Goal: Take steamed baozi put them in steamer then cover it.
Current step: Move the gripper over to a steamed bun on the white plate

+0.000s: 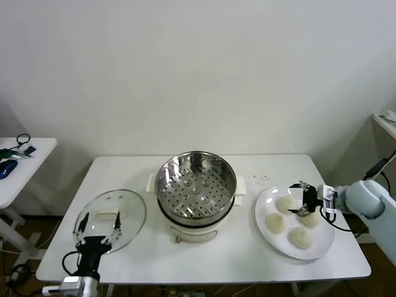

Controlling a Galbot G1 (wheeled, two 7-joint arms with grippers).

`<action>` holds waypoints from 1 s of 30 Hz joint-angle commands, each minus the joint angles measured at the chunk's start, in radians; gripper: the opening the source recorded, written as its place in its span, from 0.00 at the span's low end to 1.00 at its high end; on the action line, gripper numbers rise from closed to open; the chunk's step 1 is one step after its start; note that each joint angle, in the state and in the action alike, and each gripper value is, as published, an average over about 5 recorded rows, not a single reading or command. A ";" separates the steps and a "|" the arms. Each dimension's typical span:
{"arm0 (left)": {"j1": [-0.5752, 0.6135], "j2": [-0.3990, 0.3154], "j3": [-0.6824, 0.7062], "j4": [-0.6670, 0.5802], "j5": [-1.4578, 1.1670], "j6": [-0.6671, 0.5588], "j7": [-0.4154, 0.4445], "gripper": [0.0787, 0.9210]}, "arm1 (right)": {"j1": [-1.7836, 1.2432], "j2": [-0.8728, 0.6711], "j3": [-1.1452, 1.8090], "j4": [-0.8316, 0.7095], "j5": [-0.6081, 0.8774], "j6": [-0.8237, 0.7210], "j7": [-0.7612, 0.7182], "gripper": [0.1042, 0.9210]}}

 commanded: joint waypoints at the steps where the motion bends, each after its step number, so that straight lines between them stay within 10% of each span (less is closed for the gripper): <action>1: 0.010 0.010 0.001 -0.005 -0.027 -0.011 -0.001 0.88 | 0.472 0.001 -0.534 -0.166 -0.017 0.013 -0.121 0.88; 30: -0.005 0.015 0.000 0.036 -0.038 -0.009 -0.003 0.88 | 0.458 0.249 -0.661 -0.424 -0.049 0.033 -0.098 0.88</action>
